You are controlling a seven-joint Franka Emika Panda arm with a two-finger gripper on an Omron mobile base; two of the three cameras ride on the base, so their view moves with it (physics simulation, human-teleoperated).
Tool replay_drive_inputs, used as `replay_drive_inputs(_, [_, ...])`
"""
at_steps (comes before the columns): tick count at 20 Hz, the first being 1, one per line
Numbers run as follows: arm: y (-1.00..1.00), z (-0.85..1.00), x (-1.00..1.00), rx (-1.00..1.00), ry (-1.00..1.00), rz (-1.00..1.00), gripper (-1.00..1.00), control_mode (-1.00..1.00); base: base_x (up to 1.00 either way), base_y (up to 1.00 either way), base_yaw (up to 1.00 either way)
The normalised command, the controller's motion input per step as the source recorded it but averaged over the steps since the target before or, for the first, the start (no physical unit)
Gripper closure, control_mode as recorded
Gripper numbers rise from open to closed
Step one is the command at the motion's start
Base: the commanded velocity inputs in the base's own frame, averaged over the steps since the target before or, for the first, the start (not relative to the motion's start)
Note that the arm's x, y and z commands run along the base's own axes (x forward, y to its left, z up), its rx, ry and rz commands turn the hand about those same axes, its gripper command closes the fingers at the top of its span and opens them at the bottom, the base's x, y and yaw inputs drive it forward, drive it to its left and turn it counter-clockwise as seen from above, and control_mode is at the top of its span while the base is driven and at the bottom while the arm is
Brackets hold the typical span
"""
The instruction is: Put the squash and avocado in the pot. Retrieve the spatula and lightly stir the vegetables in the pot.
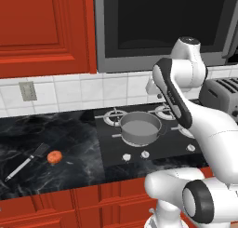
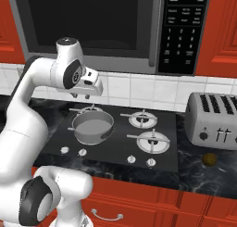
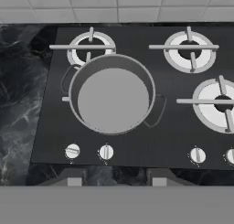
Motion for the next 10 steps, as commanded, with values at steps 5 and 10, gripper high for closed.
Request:
replay_drive_inputs(5, [0.0, 0.0, -0.21, 0.0, 0.0, 0.0, -1.0, -1.0, 0.0, 0.0, 0.0])
replay_drive_inputs(10, [0.0, 0.0, -0.57, 0.01, 0.0, 0.0, -1.0, -1.0, 0.0, 0.0, 0.0])
